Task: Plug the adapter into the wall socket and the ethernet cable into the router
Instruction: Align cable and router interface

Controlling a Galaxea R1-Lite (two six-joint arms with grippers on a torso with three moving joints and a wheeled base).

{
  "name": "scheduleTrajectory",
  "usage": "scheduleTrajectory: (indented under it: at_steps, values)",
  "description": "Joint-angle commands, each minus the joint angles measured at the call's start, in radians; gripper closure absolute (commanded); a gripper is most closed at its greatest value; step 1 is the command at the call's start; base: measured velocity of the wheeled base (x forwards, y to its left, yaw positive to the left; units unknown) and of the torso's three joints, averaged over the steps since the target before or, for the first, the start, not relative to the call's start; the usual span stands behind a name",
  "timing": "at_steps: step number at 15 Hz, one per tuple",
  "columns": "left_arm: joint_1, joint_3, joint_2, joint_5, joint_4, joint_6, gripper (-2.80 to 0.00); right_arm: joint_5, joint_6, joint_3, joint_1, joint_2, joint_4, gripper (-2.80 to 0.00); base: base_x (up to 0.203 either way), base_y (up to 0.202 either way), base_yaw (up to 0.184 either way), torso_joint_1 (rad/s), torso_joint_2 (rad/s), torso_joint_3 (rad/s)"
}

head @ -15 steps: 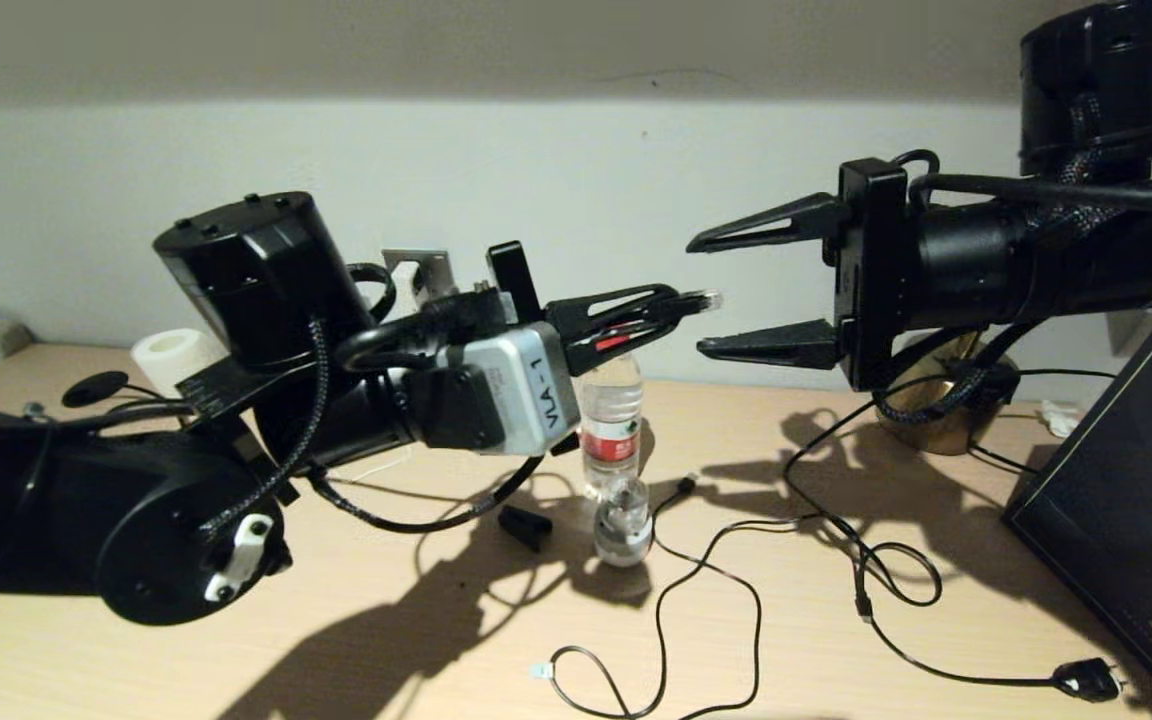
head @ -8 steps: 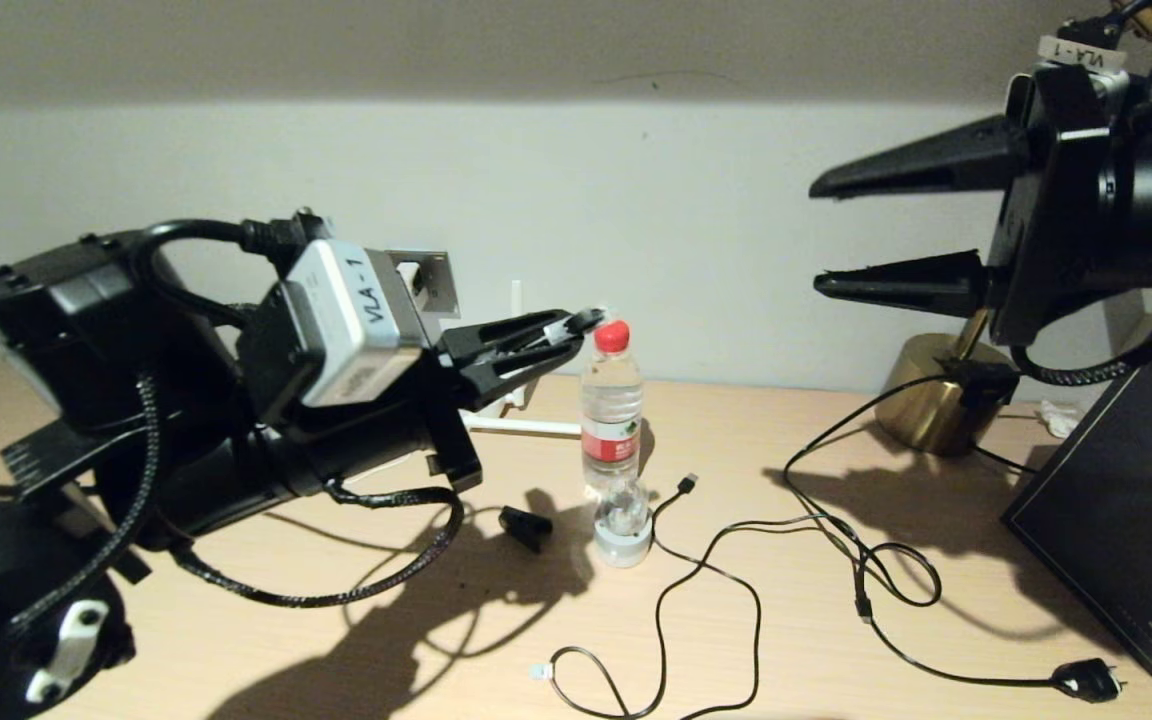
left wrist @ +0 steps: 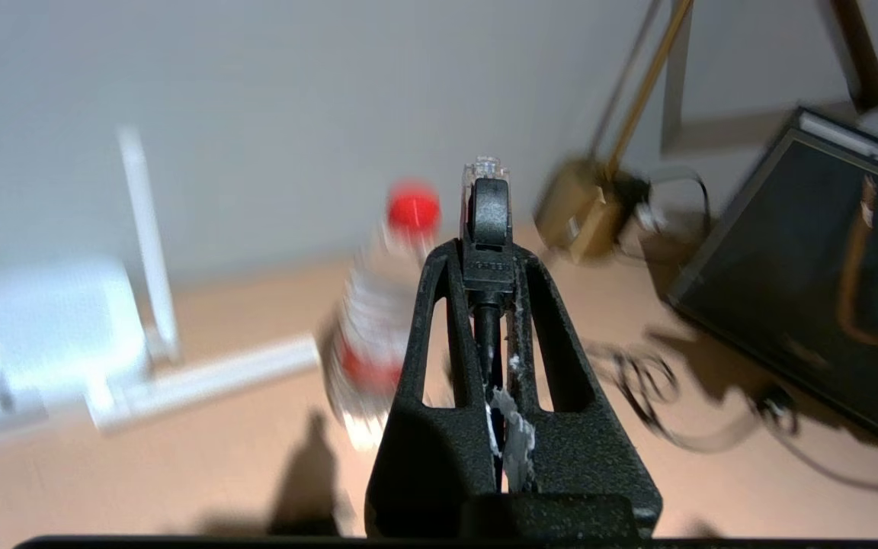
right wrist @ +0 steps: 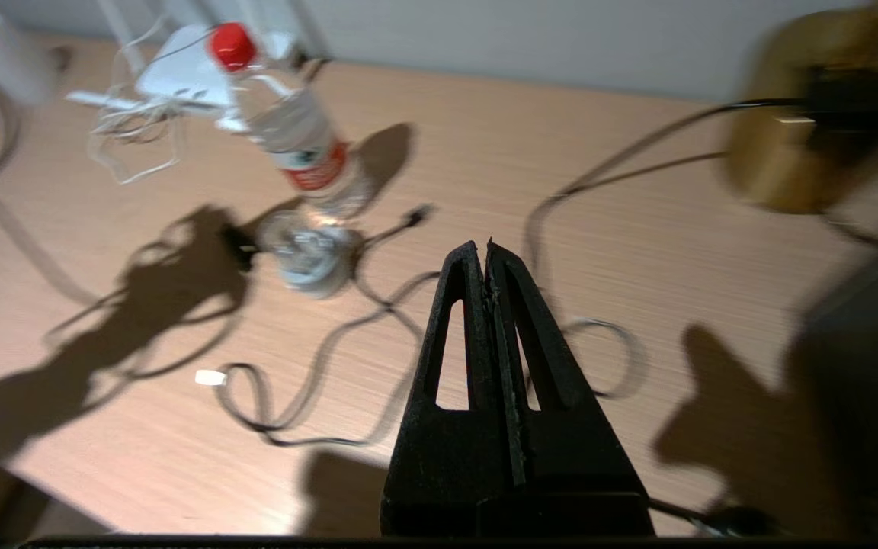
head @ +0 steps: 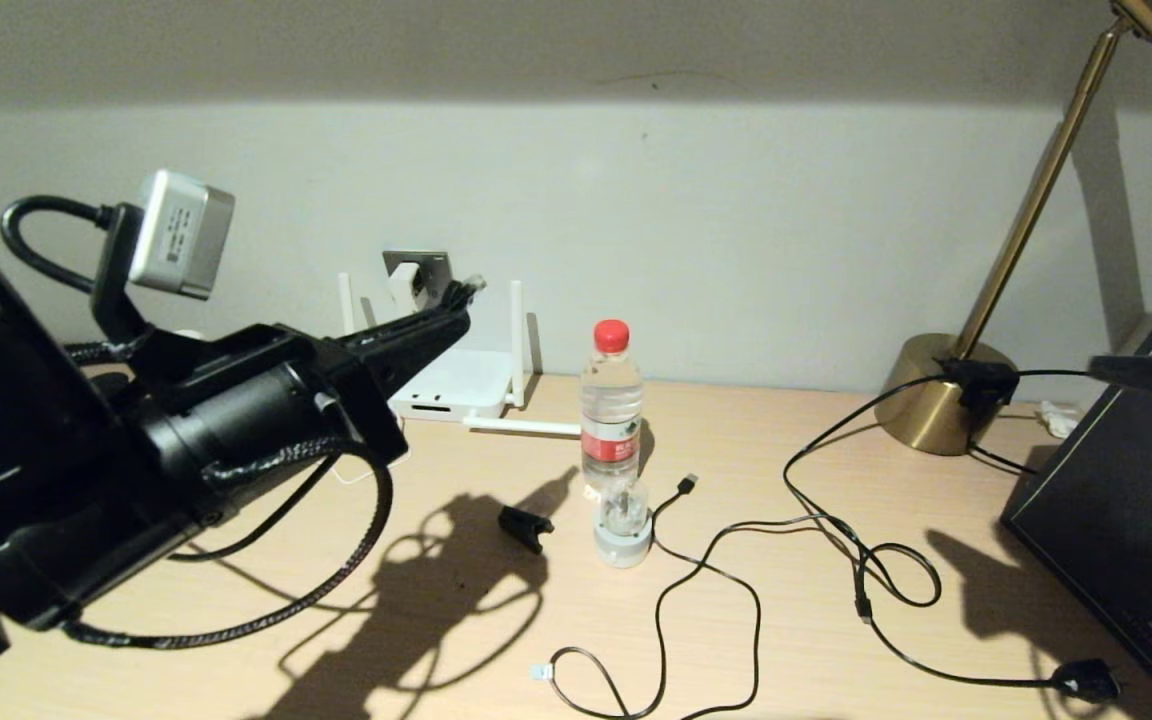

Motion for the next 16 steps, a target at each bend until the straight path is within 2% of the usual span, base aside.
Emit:
scheduleTrajectory:
  at_steps: [1, 4, 5, 7, 9, 11, 12, 14, 16]
  values:
    - [-0.015, 0.029, -0.095, 0.000, 0.139, -0.071, 0.00, -0.045, -0.033, 0.101, -0.072, -0.251, 0.014, 0.00, 0.000, 0.000, 0.000, 0.000, 0.00, 0.000]
    - [-0.039, -0.037, -0.168, 0.000, 0.258, -0.269, 0.00, -0.067, -0.054, 0.209, -0.315, -0.419, 0.027, 0.00, 0.000, 0.000, 0.000, 0.000, 0.00, 0.000]
    - [-0.041, -0.054, -0.169, 0.005, 0.264, -0.299, 0.00, -0.069, -0.057, 0.259, -0.383, -0.479, 0.029, 0.00, 0.000, 0.000, 0.000, 0.000, 0.00, 0.000]
    - [-0.041, -0.013, -0.166, 0.042, 0.265, -0.301, 0.00, -0.057, -0.070, 0.366, -0.446, -0.588, 0.028, 0.00, 0.000, 0.000, 0.000, 0.000, 0.00, 0.000]
    - [-0.044, 0.040, -0.157, 0.123, 0.264, -0.275, 0.00, 0.004, -0.108, 0.475, -0.457, -0.694, 0.027, 0.00, 0.000, 0.000, 0.000, 0.000, 0.00, 0.000]
    - [-0.045, 0.090, -0.142, 0.148, 0.265, -0.236, 0.00, 0.060, -0.160, 0.637, -0.460, -0.737, 0.008, 0.00, 0.000, 0.000, 0.000, 0.000, 0.00, 0.000]
    - [-0.050, 0.127, -0.139, 0.153, 0.268, -0.226, 0.00, 0.072, -0.185, 0.739, -0.461, -0.741, -0.039, 0.00, 0.000, 0.000, 0.000, 0.000, 0.00, 0.000]
    - [-0.054, 0.167, -0.121, 0.195, 0.272, -0.206, 0.00, 0.090, -0.286, 0.948, -0.462, -0.744, -0.208, 0.00, 0.000, 0.000, 0.000, 0.000, 0.00, 0.000]
    - [-0.050, 0.168, -0.094, 0.281, 0.263, -0.206, 0.00, 0.094, -0.361, 1.015, -0.491, -0.750, -0.305, 0.00, 0.000, 0.000, 0.000, 0.000, 0.00, 0.000]
